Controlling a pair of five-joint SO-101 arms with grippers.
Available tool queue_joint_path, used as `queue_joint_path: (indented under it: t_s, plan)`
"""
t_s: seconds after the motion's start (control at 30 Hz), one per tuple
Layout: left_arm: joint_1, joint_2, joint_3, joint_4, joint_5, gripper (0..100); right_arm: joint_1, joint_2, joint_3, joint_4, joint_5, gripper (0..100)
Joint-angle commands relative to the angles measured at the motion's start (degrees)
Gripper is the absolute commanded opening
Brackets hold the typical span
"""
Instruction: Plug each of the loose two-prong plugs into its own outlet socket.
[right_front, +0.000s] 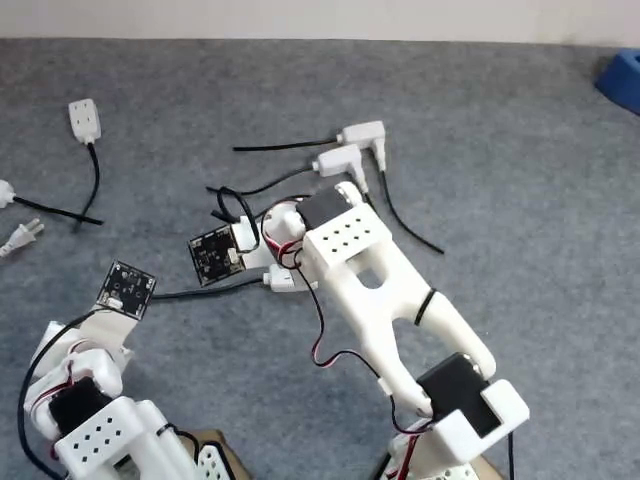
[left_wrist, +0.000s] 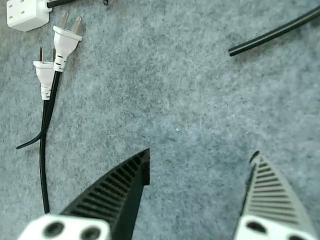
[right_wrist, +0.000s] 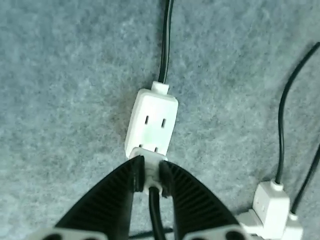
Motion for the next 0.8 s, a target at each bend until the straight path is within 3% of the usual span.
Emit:
queue_joint_path:
  t_s: [0.0, 0.77]
  plan:
    - [-0.7, -0.6, -0.5, 0.1, -0.3, 30, -0.3, 0.3, -0.9, -1.3, -0.5, 0.8]
    - [-0.7, -0.6, -0.6, 0.1, -0.1, 30, 4.8, 0.8, 4.9, -6.2, -4.6, 0.8]
